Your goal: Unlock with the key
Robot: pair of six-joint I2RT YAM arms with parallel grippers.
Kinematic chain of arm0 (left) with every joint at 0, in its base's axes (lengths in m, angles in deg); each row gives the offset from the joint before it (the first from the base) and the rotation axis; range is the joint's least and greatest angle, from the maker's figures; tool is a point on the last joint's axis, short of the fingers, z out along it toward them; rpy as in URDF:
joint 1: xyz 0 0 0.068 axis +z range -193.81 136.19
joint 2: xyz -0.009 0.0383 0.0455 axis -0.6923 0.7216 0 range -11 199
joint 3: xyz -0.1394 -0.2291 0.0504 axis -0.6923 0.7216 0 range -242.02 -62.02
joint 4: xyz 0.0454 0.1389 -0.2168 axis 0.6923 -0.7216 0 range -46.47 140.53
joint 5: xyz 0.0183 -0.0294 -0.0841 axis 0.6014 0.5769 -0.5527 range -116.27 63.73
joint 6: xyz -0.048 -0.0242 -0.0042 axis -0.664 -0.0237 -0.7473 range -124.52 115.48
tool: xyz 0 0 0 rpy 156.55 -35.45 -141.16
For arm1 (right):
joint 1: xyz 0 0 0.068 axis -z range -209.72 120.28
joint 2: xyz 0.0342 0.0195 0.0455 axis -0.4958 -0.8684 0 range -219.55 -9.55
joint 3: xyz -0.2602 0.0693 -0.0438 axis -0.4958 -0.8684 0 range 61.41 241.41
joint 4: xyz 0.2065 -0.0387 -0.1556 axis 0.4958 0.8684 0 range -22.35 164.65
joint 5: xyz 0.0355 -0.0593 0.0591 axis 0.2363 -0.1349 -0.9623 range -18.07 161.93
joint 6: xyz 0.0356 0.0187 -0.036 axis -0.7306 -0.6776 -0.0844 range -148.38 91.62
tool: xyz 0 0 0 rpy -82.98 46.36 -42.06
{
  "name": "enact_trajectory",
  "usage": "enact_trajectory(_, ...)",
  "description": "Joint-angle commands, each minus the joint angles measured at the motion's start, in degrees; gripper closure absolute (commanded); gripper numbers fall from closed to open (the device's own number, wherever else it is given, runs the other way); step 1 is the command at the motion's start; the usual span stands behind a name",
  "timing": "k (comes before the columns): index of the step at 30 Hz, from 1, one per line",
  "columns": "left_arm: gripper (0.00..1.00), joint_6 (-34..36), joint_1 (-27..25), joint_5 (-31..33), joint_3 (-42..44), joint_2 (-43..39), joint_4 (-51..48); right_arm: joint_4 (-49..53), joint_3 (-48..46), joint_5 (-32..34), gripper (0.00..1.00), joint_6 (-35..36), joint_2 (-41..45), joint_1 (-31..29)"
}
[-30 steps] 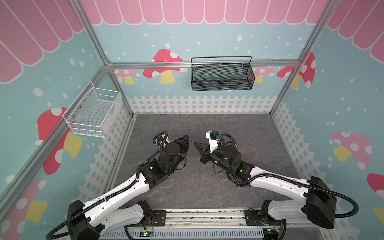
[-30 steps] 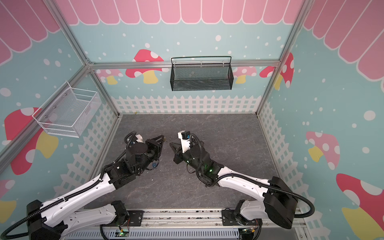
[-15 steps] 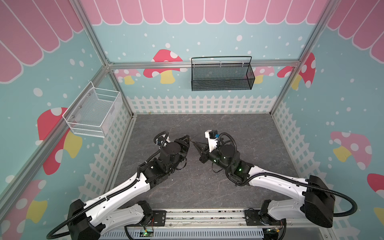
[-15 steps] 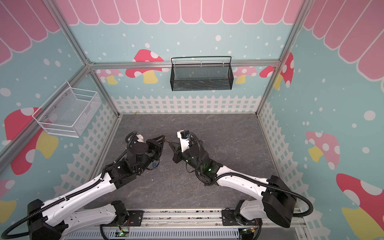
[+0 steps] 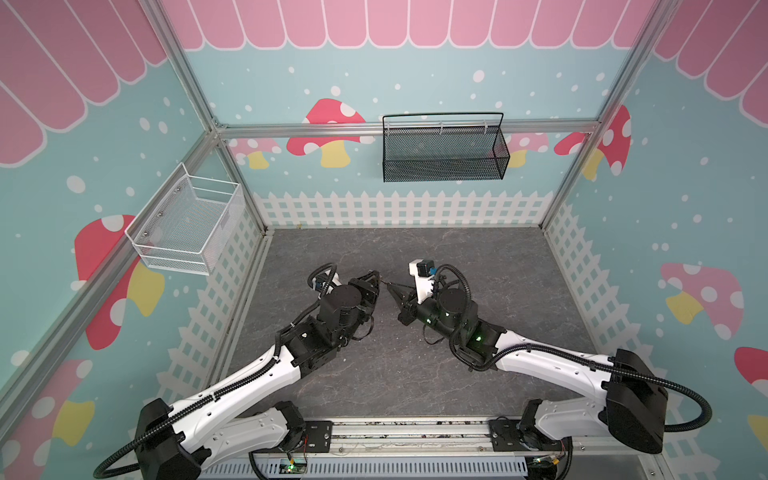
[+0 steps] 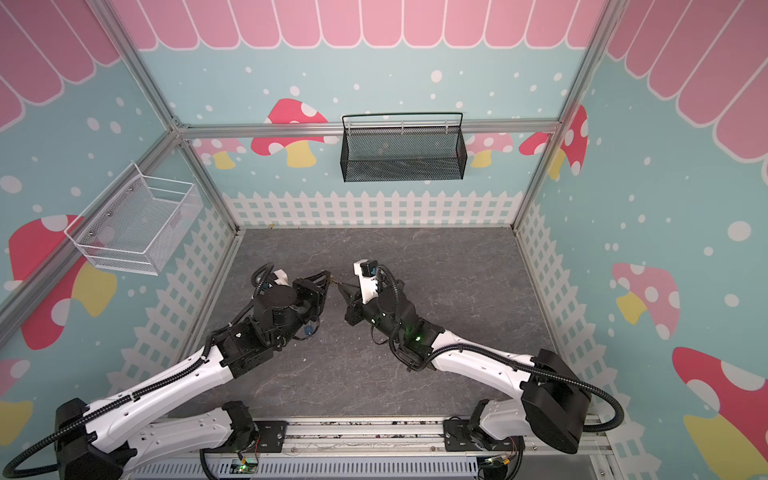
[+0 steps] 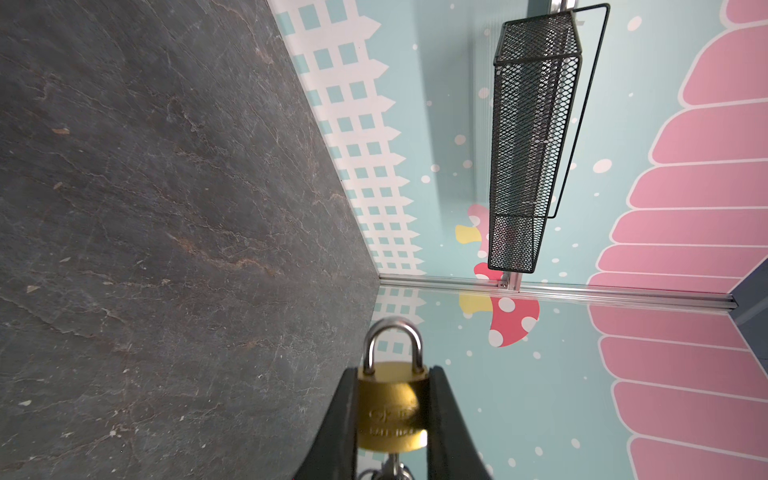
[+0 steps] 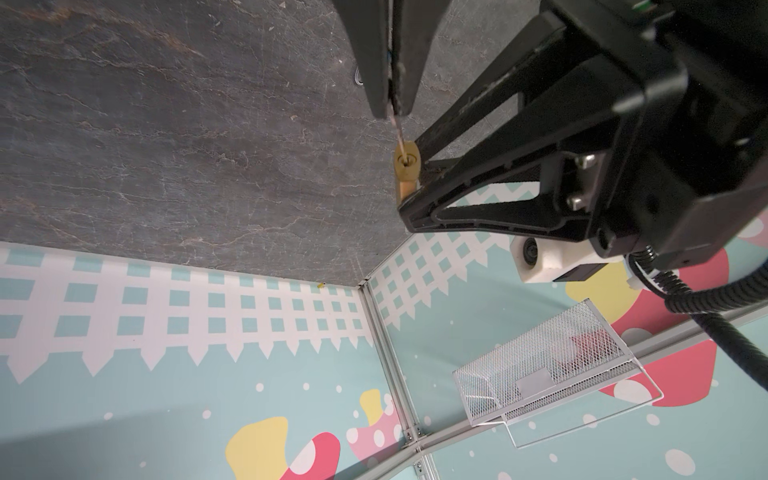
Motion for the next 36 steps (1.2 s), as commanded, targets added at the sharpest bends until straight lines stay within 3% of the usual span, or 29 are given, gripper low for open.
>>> enact_trajectory(1,1.0,-0.28,0.05,-1.15,0.35,-0.01,1.36,-1.48,2.21,-1.01,1.0,0.63,-0.97,0.25)
enact_trajectory(16,1.0,5.13,-0.67,-1.07,-2.33,0.39,-0.69,6.18,5.51,-0.84,1.0,-1.68,-1.05,0.34)
enact_trajectory(23,1.0,5.67,-3.61,-0.23,-2.46,1.47,-0.56,8.64,6.83,4.87,1.0,-3.18,-0.22,0.35)
enact_trajectory(36,1.0,4.46,-4.5,-1.07,-1.85,1.34,1.31,7.22,6.79,-0.79,1.0,-7.49,1.03,0.3)
